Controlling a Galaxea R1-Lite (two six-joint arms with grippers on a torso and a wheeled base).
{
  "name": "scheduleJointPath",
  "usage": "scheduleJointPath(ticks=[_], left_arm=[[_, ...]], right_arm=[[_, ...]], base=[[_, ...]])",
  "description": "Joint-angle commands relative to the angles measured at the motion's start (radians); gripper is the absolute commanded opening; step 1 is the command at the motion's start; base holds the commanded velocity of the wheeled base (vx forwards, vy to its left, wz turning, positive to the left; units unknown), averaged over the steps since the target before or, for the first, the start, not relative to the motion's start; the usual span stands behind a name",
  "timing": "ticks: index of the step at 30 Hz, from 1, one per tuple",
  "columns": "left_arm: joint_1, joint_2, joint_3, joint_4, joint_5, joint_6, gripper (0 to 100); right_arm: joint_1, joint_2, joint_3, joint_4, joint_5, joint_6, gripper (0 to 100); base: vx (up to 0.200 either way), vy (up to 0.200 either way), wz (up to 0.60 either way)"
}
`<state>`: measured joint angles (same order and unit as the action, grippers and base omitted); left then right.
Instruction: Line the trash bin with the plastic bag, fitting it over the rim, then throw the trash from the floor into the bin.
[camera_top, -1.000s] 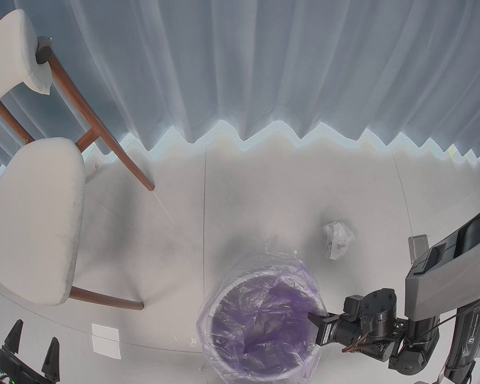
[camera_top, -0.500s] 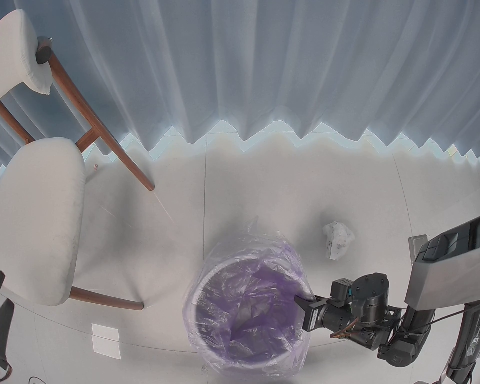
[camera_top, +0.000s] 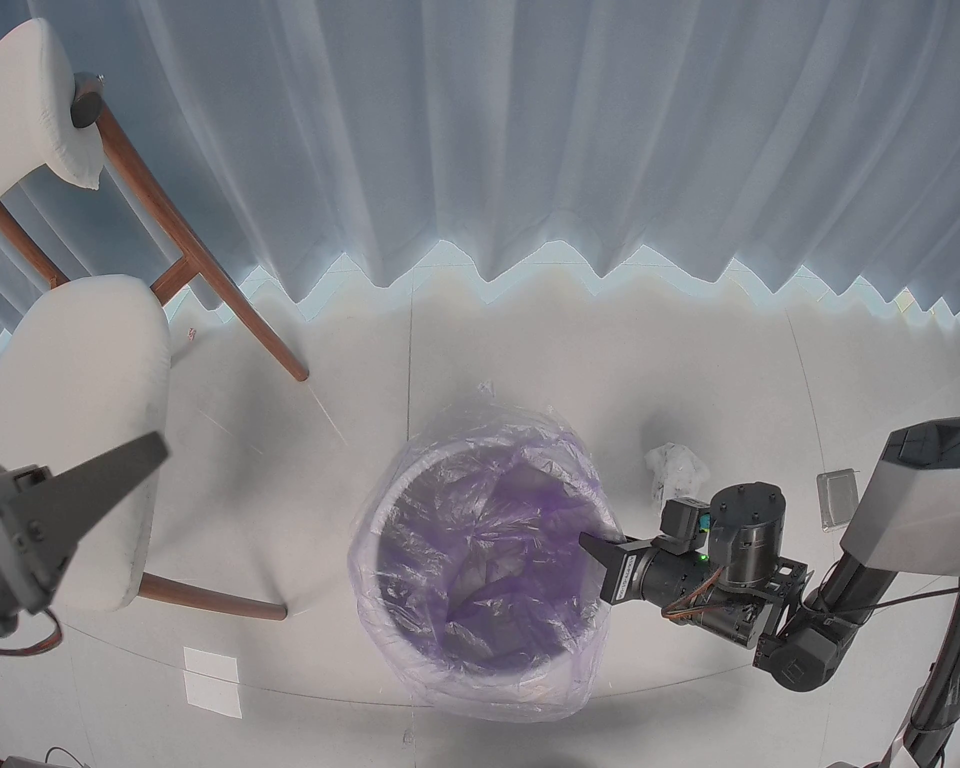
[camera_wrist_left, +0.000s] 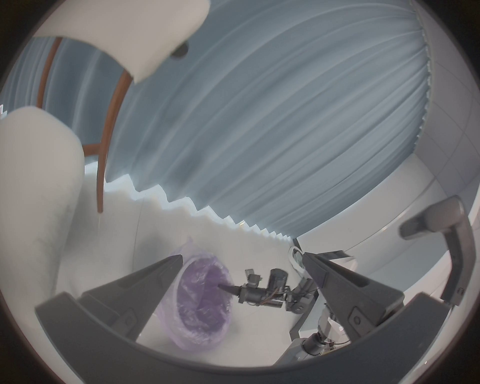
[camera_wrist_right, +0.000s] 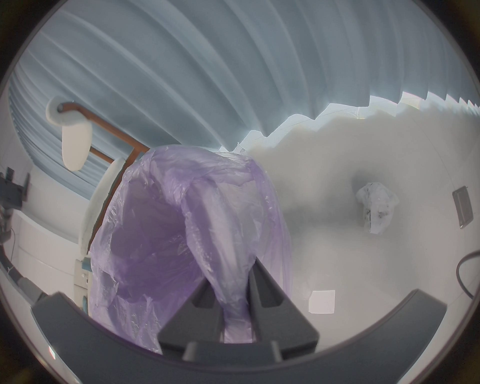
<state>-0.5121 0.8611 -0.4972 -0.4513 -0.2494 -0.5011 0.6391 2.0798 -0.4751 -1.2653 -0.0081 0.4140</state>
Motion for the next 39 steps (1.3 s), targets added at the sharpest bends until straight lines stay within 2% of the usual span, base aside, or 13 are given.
scheduleJointPath(ticks=[1,2,3,5,6,7,9,17,21,22,25,35,39], left_arm=[[0.193,0.280,-0.035,-0.053,-0.070,-0.036,100],[0.193,0.280,-0.035,-0.053,-0.070,-0.036,100],[0.250,0.296,-0.032,-0.053,-0.105,-0.039,100],[0.300,0.314,-0.027,-0.053,-0.199,-0.040,100],[0.302,0.314,-0.026,-0.053,-0.206,-0.040,100],[0.314,0.315,-0.015,-0.052,-0.286,-0.043,100],[0.314,0.315,-0.004,-0.052,-0.334,-0.043,100],[0.313,0.300,-0.011,-0.055,-0.335,-0.040,100],[0.311,0.280,-0.007,-0.053,-0.337,-0.043,100],[0.307,0.282,-0.006,-0.053,-0.337,-0.042,100],[0.300,0.291,0.002,-0.052,-0.338,-0.039,100],[0.287,0.368,0.032,-0.067,-0.343,-0.033,100],[0.287,0.418,0.059,-0.130,-0.343,-0.036,100]], right_arm=[[-0.059,-0.050,-0.030,0.034,0.069,0.063,0],[-0.059,-0.050,-0.030,0.034,0.069,0.063,0],[-0.064,-0.050,-0.031,0.035,0.092,0.085,0],[-0.064,-0.046,-0.019,0.034,0.102,0.097,0],[-0.064,-0.044,-0.019,0.034,0.102,0.097,0],[-0.064,-0.038,-0.010,0.030,0.108,0.100,0],[-0.064,-0.038,0.004,0.026,0.119,0.100,0],[-0.052,-0.096,-0.069,0.050,0.119,0.094,0],[-0.059,-0.139,-0.128,0.172,0.120,0.092,0],[-0.062,-0.172,-0.160,0.244,0.123,0.098,0],[-0.062,-0.201,-0.143,0.293,0.129,0.127,0],[-0.047,-0.119,-0.114,0.253,0.134,0.132,0],[-0.045,-0.121,-0.109,0.245,0.134,0.135,0]], base=[[0.000,0.000,0.00],[0.000,0.000,0.00],[0.000,0.000,0.00],[0.000,0.000,0.00],[0.000,0.000,0.00],[0.000,0.000,0.00],[0.000,0.000,0.00],[0.000,0.000,0.00],[0.000,0.000,0.00],[0.000,0.000,0.00],[0.000,0.000,0.00],[0.000,0.000,0.00],[0.000,0.000,0.00]])
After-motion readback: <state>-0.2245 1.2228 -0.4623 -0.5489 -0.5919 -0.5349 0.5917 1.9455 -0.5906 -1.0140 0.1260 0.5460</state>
